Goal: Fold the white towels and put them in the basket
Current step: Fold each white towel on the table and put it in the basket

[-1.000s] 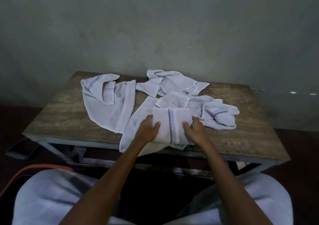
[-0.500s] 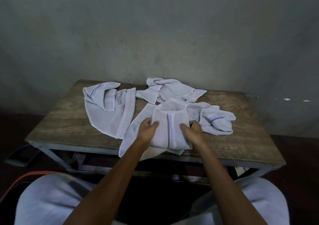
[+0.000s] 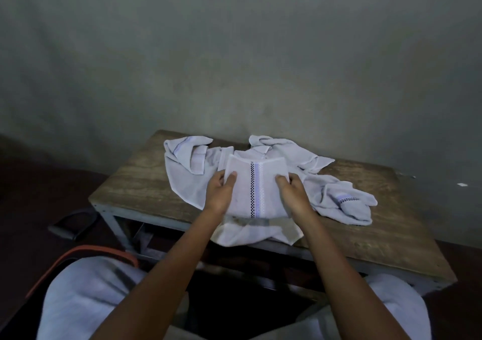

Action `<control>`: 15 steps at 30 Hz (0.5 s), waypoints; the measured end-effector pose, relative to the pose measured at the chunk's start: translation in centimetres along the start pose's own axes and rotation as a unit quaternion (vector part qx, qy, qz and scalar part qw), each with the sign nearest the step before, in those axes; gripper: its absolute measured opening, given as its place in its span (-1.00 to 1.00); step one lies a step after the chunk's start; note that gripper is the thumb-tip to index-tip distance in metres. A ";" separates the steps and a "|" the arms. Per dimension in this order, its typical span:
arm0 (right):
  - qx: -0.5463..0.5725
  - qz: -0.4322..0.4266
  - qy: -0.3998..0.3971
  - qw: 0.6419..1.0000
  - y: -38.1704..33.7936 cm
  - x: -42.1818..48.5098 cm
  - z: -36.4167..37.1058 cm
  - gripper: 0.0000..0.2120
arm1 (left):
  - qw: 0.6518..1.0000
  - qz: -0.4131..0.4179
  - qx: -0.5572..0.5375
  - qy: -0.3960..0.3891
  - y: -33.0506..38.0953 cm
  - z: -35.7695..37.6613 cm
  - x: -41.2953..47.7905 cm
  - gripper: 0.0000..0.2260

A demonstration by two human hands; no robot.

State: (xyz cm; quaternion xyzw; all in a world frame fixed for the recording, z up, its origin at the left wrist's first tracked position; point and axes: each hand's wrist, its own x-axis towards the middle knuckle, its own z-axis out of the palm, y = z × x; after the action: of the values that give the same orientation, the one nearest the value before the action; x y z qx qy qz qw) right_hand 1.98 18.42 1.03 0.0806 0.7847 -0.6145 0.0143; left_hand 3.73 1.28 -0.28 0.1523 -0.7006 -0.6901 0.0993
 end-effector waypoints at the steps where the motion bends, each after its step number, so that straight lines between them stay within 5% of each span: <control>1: 0.003 -0.010 -0.011 1.000 -0.7 -0.5 0.9 -0.74 | 1.000 0.006 -0.014 0.016 0.4 -1.1 -0.4 -0.74; 6: 0.024 -0.060 -0.059 0.996 -3.7 -3.4 6.2 -0.65 | 0.993 0.013 -0.079 0.089 2.0 -7.8 -2.6 -0.78; 15: 0.033 -0.126 -0.244 0.961 -6.1 -8.4 18.7 -0.81 | 0.947 0.053 -0.140 0.283 2.5 -20.5 -8.9 -0.86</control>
State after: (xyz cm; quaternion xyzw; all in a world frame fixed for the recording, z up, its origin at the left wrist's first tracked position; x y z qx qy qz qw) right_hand 7.92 -2.03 3.38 -0.1706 0.7404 -0.6379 0.1254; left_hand 19.02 -14.83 3.45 0.2889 -0.5468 -0.7033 0.3505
